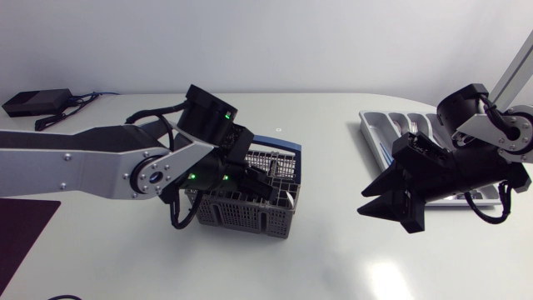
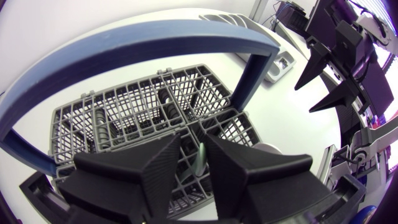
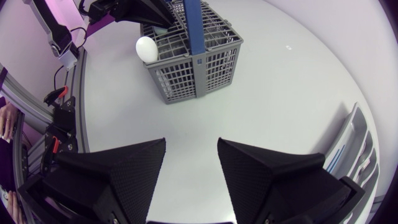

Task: Unload the cutlery basket into the drawer organizer.

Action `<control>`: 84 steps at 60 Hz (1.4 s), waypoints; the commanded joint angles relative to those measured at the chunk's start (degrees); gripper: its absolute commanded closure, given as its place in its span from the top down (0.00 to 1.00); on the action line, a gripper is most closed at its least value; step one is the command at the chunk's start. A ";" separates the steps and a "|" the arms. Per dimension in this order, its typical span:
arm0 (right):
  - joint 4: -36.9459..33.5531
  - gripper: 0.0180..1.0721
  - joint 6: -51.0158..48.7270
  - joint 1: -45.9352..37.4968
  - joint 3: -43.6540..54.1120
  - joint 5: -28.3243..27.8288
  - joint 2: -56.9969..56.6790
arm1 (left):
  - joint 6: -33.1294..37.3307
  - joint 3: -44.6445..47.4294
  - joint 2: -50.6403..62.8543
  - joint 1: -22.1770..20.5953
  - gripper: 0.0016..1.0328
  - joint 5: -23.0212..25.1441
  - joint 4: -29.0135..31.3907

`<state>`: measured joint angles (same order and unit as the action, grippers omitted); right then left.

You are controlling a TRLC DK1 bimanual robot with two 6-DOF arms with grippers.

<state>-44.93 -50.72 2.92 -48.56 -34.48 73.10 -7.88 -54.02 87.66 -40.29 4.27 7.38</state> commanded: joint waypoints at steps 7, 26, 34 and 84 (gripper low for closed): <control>0.10 0.59 0.80 0.25 1.71 0.03 0.82 | -1.00 1.99 -1.17 -0.58 0.26 -0.05 0.62; 0.19 0.59 0.89 0.33 2.24 0.03 0.38 | -1.96 2.52 -2.93 -1.02 0.19 -0.41 1.94; -0.07 0.59 0.97 0.51 2.24 0.03 -0.06 | -2.14 3.04 -4.07 -1.10 0.11 -0.41 1.59; -0.60 0.59 1.24 1.13 3.38 0.47 -2.17 | -6.01 5.86 -9.43 -1.19 0.04 -0.05 -2.10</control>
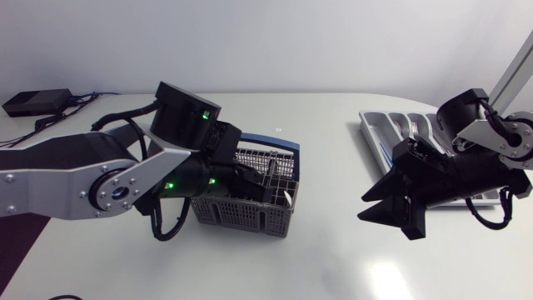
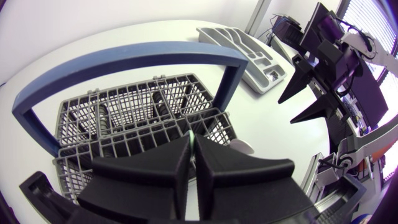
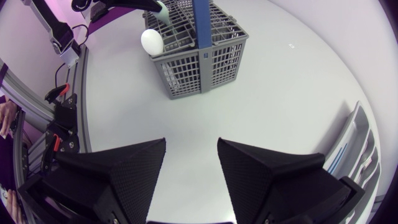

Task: Unload the cutlery basket into the drawer organizer.

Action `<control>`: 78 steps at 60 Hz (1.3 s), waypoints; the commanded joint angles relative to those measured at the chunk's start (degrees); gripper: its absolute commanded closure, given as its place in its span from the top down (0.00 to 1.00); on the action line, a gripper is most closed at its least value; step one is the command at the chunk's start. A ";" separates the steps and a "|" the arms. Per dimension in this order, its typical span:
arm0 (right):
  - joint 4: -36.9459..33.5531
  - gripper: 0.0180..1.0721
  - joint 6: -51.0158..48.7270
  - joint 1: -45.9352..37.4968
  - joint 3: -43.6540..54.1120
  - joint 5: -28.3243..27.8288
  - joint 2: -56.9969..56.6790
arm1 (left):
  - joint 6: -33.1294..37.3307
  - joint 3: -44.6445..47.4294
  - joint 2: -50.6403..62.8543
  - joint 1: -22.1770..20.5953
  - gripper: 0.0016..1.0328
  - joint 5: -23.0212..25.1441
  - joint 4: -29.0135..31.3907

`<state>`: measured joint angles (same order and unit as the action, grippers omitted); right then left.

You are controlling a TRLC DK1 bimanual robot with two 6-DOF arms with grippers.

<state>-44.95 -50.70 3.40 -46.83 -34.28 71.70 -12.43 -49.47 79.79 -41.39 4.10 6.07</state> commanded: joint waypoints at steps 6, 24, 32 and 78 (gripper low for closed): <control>-0.75 0.59 1.21 0.64 1.65 0.27 -1.13 | -2.69 1.40 -1.83 0.08 0.04 0.56 -0.79; -0.84 0.59 1.30 0.73 1.92 0.27 -1.56 | -5.86 1.84 -2.09 0.78 0.04 2.67 -0.97; -0.84 0.59 1.21 0.82 2.18 0.27 -2.09 | -6.30 1.31 -2.53 0.87 0.04 3.55 -0.70; -1.02 0.59 0.51 0.73 3.76 0.27 -4.47 | -4.19 -1.15 -10.00 1.66 0.04 7.33 4.39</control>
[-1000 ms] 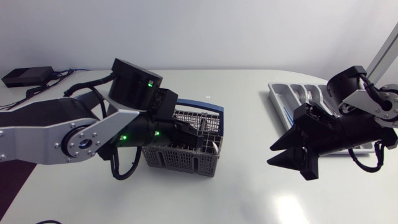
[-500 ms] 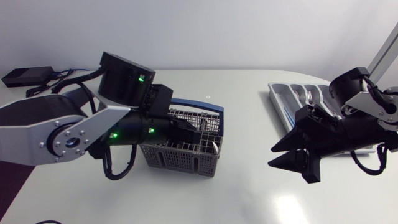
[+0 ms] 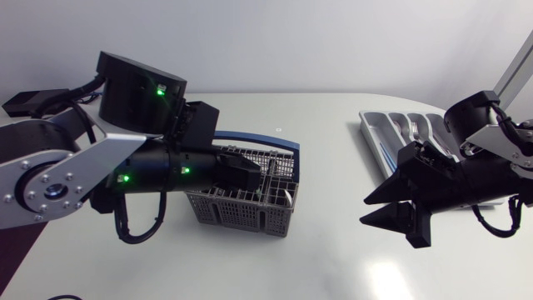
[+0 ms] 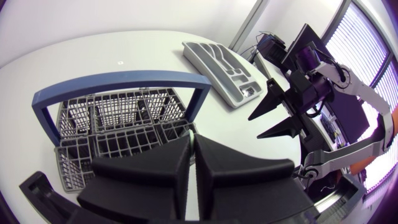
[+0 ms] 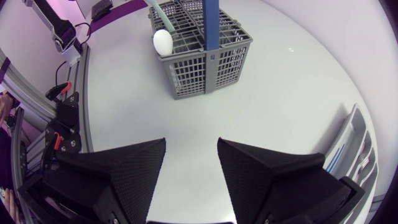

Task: Unload the cutlery basket into the drawer organizer.

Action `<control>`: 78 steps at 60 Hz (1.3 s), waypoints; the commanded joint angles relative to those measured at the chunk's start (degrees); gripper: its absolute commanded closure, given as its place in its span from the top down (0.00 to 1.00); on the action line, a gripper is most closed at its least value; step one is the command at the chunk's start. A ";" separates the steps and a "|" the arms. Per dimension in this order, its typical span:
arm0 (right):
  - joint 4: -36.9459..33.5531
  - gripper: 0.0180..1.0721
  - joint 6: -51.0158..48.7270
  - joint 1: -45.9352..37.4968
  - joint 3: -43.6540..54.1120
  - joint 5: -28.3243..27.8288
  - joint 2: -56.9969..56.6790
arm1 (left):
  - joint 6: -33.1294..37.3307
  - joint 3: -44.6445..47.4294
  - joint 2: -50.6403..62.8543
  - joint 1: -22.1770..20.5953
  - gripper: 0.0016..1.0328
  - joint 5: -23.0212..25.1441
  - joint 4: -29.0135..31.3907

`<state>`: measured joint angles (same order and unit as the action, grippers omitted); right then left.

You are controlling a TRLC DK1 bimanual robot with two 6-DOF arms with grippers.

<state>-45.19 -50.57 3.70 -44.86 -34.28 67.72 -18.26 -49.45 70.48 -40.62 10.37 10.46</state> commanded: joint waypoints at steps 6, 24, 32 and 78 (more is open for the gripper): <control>-0.78 0.59 0.20 0.43 2.15 0.27 -1.01 | 4.73 -1.26 -0.69 1.51 0.04 4.22 0.09; -0.95 0.59 0.20 0.51 2.50 0.27 -1.28 | 15.71 -4.87 -0.34 3.79 0.04 9.58 4.66; -1.22 0.59 0.12 0.87 2.67 0.27 -1.37 | 19.76 -6.36 0.27 4.41 0.04 11.16 7.21; -2.80 0.59 -0.94 2.89 2.41 0.18 -3.12 | 26.35 -7.15 -5.17 2.48 0.04 11.07 12.39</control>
<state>-46.70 -50.83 5.82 -43.75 -34.28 65.89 6.52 -54.19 66.61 -37.69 20.78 22.00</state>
